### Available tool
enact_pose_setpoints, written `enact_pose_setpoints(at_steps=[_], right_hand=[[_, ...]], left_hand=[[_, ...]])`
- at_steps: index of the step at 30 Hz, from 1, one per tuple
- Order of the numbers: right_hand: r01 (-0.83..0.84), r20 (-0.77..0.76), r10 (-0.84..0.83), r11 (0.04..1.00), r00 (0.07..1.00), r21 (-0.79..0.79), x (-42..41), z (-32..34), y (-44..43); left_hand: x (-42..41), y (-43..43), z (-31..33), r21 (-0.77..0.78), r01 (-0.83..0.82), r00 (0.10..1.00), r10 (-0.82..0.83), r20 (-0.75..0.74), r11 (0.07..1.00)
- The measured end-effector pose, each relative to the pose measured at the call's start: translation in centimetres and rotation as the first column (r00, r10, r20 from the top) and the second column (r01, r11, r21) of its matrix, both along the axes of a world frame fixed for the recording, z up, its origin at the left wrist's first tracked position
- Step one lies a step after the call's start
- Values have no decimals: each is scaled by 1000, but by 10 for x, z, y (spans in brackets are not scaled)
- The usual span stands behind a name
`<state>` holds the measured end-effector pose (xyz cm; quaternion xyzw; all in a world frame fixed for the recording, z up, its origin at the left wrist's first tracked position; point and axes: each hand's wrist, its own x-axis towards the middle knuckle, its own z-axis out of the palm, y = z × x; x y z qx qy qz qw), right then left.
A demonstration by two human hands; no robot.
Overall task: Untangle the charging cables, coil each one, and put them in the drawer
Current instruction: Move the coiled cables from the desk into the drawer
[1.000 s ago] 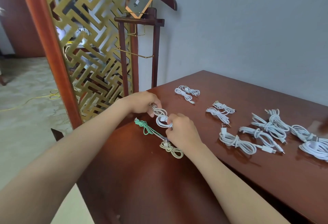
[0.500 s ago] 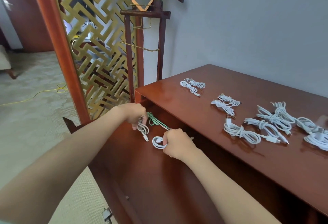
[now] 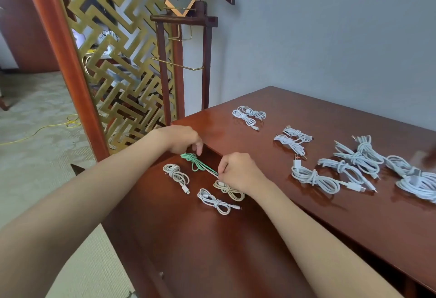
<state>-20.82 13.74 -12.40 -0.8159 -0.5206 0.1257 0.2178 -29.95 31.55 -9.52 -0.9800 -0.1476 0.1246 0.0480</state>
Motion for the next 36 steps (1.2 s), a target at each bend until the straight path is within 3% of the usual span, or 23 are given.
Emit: enact_pose_setpoints(at_steps=[5,12,17,27,36], right_hand=[[152,0,-153,978,988,143,29,24,-3],[230,98,-250,957,963,176,72,42,-18],[236,259,-271,959,927,159,92,48,-23],[311,473,-230,945,851,-100,107,40,-20],[289,484,-188,946,855,-143,115,43,-15]], left_hand=[[34,-16,32,-46,45,976,-34,214,998],[91,-9,27,13,44,964,-46,263,999],[120,-8,18,120,23,943,-62,328,992],[158,-15,1,190,-91,980,54,191,978],[166,-7,0,299,-76,978,14,207,951]])
